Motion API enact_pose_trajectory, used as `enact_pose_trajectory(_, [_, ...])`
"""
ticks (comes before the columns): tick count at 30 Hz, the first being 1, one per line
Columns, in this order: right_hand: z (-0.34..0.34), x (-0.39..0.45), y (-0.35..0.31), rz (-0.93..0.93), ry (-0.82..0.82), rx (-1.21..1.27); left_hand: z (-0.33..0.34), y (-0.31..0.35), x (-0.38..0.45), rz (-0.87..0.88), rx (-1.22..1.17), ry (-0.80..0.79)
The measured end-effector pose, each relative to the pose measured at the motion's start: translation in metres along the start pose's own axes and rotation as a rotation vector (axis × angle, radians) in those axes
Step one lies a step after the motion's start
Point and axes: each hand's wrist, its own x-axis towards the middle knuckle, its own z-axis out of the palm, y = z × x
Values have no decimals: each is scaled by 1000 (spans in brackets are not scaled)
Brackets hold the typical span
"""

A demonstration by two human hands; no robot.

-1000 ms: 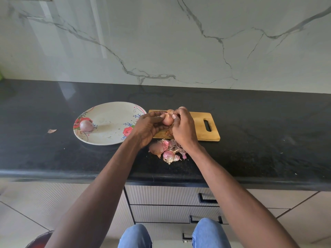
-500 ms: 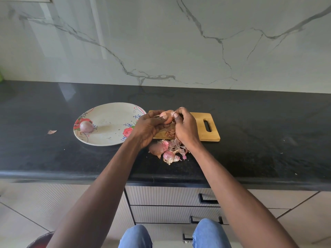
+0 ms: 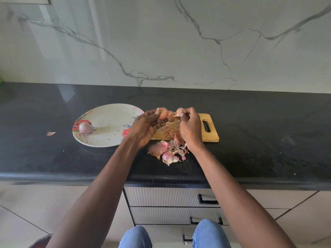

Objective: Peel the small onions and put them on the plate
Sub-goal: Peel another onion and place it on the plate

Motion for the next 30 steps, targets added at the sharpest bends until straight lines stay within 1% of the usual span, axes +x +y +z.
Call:
enact_pose_trajectory(4, [0, -3, 0, -124, -56, -99, -1, -1, 2, 3, 22, 20])
enact_pose_trajectory(6, [-1, -4, 1, -218, -40, -160, -2, -1, 2, 3, 46, 30])
enact_pose_trajectory(8, [0, -4, 3, -280, -1, -170, -2, -1, 2, 0, 69, 22])
enact_pose_trajectory(12, [1, -4, 4, -296, -34, -88, 0, -1, 0, -18, 101, -5])
enact_pose_trajectory(16, [1, -5, 2, -374, -25, -126, 0, -1, -1, 2, 109, -23])
enact_pose_trajectory(20, [1, -10, 0, -390, 0, -137, 0, -3, 0, 36, 142, -17])
enact_pose_trajectory(26, [4, -13, 3, -484, 6, -213, -2, -3, 1, 49, 191, -18])
enact_pose_trajectory(30, [5, -12, 5, -468, 22, -277, -4, -3, 3, 21, 206, -28])
